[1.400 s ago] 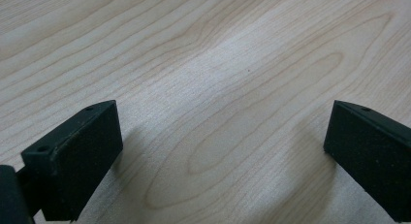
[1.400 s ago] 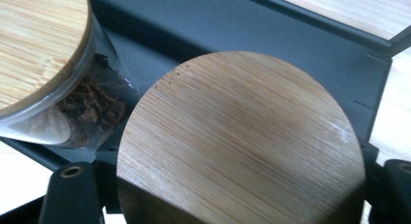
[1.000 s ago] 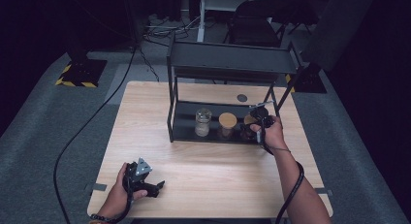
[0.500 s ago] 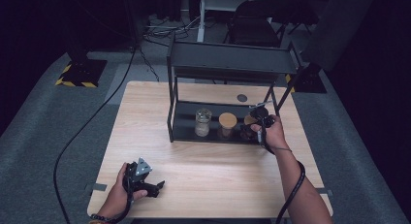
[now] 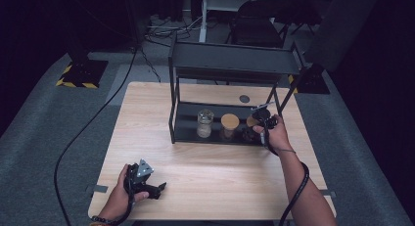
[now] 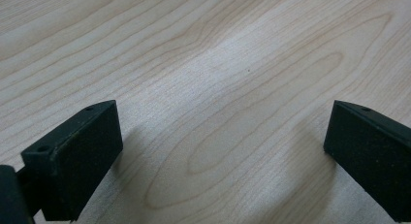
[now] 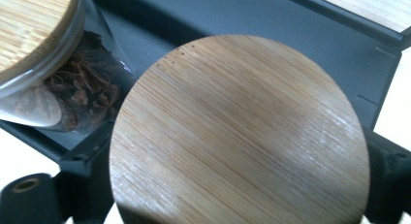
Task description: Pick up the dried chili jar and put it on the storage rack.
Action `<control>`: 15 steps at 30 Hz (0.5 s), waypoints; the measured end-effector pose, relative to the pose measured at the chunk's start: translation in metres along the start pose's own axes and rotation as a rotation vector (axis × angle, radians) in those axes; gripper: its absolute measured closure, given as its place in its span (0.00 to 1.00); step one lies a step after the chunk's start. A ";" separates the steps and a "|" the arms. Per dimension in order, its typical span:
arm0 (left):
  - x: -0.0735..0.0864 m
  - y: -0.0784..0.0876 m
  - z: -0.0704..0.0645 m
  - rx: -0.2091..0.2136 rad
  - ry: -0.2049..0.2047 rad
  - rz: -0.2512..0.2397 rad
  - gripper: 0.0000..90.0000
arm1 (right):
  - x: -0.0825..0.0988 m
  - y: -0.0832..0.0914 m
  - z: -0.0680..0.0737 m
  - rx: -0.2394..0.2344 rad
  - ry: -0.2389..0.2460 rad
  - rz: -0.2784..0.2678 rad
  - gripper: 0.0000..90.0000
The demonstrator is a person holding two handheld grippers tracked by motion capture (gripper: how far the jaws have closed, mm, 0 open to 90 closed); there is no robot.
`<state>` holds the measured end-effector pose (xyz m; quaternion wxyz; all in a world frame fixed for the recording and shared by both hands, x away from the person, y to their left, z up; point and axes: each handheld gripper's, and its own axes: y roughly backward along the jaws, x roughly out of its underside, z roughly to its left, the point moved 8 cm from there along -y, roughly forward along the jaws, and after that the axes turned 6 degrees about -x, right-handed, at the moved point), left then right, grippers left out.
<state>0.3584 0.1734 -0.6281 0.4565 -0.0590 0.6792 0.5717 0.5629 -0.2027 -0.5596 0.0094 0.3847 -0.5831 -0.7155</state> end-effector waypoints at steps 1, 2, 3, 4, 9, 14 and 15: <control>0.000 0.000 0.000 0.001 0.000 0.000 0.00 | 0.000 0.000 0.000 -0.001 0.004 0.000 0.08; 0.000 0.000 0.000 0.000 0.000 0.000 0.00 | 0.000 0.001 0.000 0.001 0.008 -0.003 0.07; 0.000 0.000 0.000 0.000 0.000 0.000 0.00 | 0.000 0.001 0.001 -0.002 0.009 -0.004 0.07; 0.000 0.000 0.000 0.000 0.000 0.000 0.00 | 0.000 0.001 0.001 -0.008 0.016 -0.003 0.06; 0.000 0.000 0.000 0.000 -0.001 0.000 0.00 | 0.000 0.002 0.001 -0.006 0.026 -0.007 0.05; 0.000 0.000 0.000 0.000 0.000 0.001 0.00 | 0.000 0.003 0.002 -0.007 0.023 -0.014 0.05; 0.000 0.000 0.000 0.000 -0.001 0.000 0.00 | 0.000 0.003 0.002 -0.012 0.022 -0.016 0.05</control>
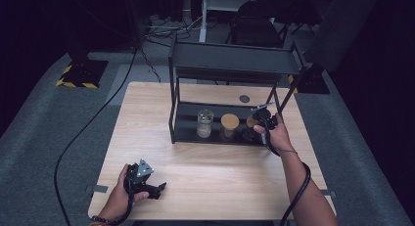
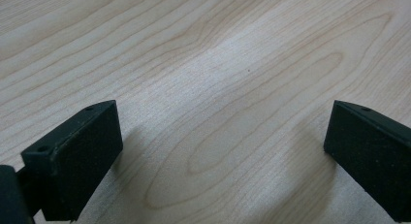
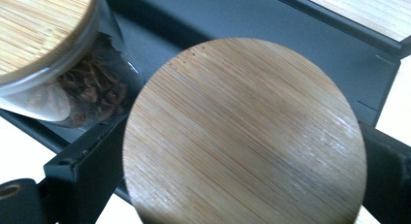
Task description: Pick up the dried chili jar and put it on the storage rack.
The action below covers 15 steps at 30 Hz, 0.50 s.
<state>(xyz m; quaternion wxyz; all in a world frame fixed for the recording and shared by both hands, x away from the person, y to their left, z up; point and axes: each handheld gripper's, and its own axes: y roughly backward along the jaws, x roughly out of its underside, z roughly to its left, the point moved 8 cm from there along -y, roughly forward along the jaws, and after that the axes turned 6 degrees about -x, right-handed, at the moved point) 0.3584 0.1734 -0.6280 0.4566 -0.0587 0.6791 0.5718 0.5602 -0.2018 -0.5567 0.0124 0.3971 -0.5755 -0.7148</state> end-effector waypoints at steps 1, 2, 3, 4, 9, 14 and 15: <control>0.000 0.000 0.000 0.000 0.001 0.000 0.00 | 0.000 0.000 0.000 -0.001 -0.002 0.001 0.05; 0.000 0.000 0.000 0.000 0.001 -0.001 0.00 | 0.000 0.000 -0.001 0.002 -0.003 0.000 0.05; 0.000 0.000 0.000 0.000 0.001 0.000 0.00 | 0.000 0.000 -0.001 0.002 -0.005 -0.003 0.05; 0.000 0.000 0.000 0.000 0.001 0.000 0.00 | 0.000 0.000 -0.001 0.003 -0.005 -0.005 0.05; 0.000 0.000 0.000 0.000 0.000 0.000 0.00 | -0.001 0.003 0.000 0.006 0.006 -0.015 0.05; 0.000 0.000 0.000 0.000 0.000 0.000 0.00 | -0.001 0.007 0.001 0.019 0.028 -0.022 0.05; 0.000 0.000 0.000 0.001 0.000 -0.001 0.00 | -0.001 0.008 0.002 0.022 0.029 -0.023 0.05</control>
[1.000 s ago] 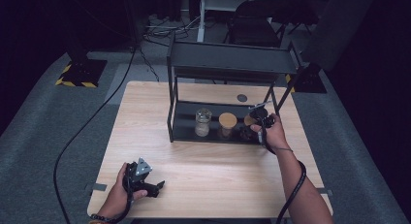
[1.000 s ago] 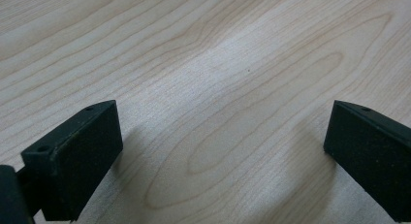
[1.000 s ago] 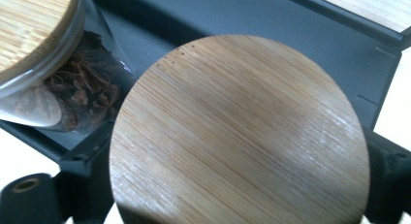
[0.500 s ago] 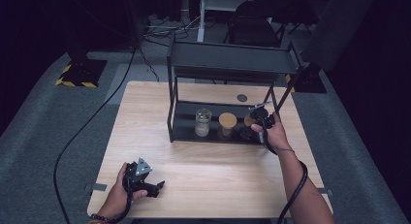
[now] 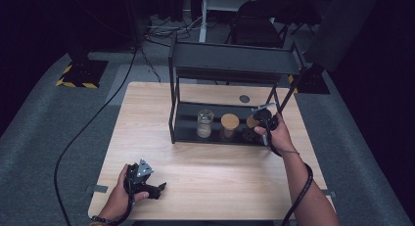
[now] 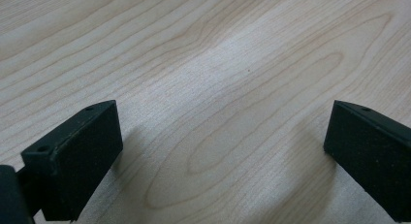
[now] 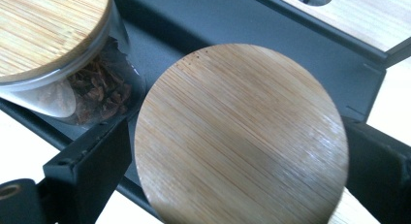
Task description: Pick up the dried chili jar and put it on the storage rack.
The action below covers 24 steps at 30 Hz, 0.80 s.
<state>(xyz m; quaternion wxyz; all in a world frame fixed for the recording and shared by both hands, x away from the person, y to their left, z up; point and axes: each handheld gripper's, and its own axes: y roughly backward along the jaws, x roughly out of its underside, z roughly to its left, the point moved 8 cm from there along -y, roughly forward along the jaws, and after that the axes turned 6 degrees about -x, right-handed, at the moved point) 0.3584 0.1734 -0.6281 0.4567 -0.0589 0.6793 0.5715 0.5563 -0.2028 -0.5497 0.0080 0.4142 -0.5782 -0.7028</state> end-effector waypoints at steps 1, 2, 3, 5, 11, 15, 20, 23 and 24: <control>0.000 0.000 0.000 -0.001 0.000 0.001 0.00 | 0.000 0.001 0.000 0.000 0.008 -0.005 0.05; 0.000 0.000 0.000 0.000 0.000 0.000 0.00 | -0.001 0.002 0.000 0.004 0.010 -0.008 0.05; 0.000 0.000 0.000 0.000 0.000 0.001 0.00 | -0.001 0.003 -0.001 0.011 0.010 -0.009 0.05; 0.000 0.000 0.000 0.000 0.000 0.001 0.00 | -0.002 0.005 0.000 0.013 0.017 -0.018 0.06; 0.000 0.000 0.000 0.000 0.000 0.001 0.00 | -0.002 0.013 0.003 0.040 0.048 -0.024 0.05; 0.000 0.000 0.000 -0.001 0.000 0.001 0.00 | -0.001 0.018 0.004 0.045 0.059 -0.030 0.05; 0.000 0.000 0.000 0.000 0.000 0.001 0.00 | 0.000 0.026 0.005 0.052 0.068 -0.045 0.05; 0.000 0.000 0.000 -0.001 0.001 0.001 0.00 | 0.000 0.031 0.006 0.050 0.069 -0.059 0.05; 0.000 0.000 0.000 -0.001 0.000 0.001 0.00 | 0.000 0.032 0.006 0.053 0.069 -0.063 0.05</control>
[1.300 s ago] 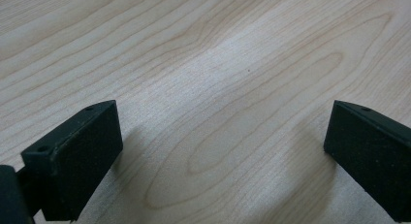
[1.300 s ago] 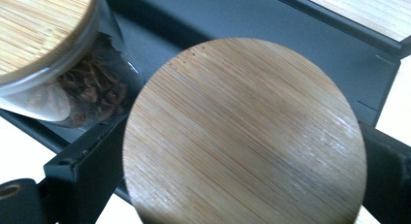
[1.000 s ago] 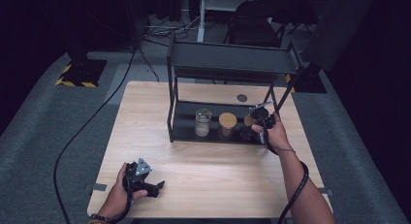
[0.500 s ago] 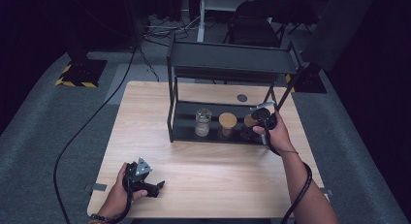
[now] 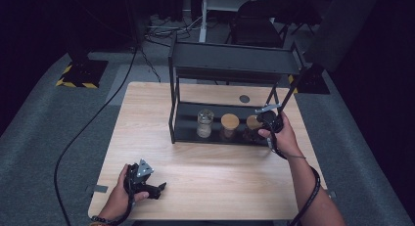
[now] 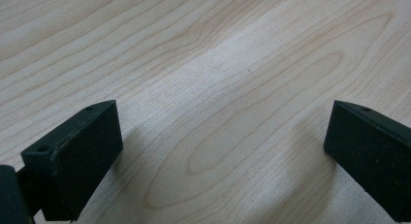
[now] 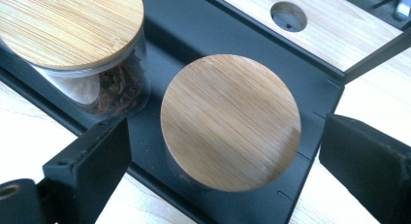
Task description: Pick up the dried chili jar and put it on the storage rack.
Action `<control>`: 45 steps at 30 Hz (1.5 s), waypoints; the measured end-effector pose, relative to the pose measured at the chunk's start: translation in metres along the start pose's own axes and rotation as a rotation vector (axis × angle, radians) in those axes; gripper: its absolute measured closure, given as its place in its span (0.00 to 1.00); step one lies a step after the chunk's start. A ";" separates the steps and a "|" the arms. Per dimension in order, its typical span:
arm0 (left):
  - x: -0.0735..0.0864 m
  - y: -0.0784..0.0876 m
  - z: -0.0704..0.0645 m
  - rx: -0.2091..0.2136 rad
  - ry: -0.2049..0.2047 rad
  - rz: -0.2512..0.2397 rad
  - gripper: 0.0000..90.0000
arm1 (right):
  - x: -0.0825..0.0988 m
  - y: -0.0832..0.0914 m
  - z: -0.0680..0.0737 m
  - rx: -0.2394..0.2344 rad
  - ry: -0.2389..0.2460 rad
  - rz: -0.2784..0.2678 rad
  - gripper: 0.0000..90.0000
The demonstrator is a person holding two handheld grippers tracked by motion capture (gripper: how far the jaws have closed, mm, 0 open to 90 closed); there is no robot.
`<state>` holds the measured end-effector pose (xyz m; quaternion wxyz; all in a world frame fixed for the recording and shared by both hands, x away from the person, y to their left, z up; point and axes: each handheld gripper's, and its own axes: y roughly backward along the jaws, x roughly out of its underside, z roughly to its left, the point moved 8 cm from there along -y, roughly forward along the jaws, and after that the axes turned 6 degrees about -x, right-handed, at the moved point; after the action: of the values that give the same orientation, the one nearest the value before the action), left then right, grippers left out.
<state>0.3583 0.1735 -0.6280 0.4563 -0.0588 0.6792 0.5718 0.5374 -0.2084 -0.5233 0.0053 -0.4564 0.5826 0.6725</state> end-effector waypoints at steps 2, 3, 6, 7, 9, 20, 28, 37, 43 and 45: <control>0.000 0.000 0.000 0.000 -0.001 0.000 0.00 | 0.001 0.003 0.000 0.005 0.001 -0.006 0.05; 0.000 0.000 0.000 0.000 0.000 0.000 0.00 | 0.002 0.004 0.000 0.005 0.001 -0.008 0.05; 0.000 0.000 0.000 0.000 -0.001 0.000 0.00 | 0.005 0.007 0.000 0.010 -0.011 -0.019 0.05; 0.000 0.000 0.000 0.000 0.000 -0.001 0.00 | 0.006 0.008 0.000 0.010 -0.013 -0.022 0.05; 0.000 0.000 0.000 0.001 -0.001 -0.001 0.00 | 0.009 0.010 0.000 0.017 -0.018 -0.030 0.05; 0.000 0.000 0.000 0.000 0.000 0.000 0.00 | 0.021 0.018 0.006 0.031 0.003 -0.064 0.05; 0.000 0.000 0.000 0.000 -0.001 0.001 0.00 | 0.029 0.021 0.015 0.031 0.029 -0.071 0.05; 0.000 0.000 0.000 0.000 0.000 0.000 0.00 | 0.038 0.022 0.028 0.030 0.082 -0.074 0.05; 0.000 0.000 0.000 0.000 -0.001 0.000 0.00 | 0.048 0.019 0.036 0.020 0.114 -0.065 0.05; 0.000 0.000 0.000 0.000 0.000 0.000 0.00 | 0.051 0.018 0.038 0.018 0.127 -0.062 0.05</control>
<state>0.3583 0.1734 -0.6281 0.4566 -0.0588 0.6791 0.5717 0.4749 -0.2111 -0.5445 -0.0066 -0.5159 0.5734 0.6364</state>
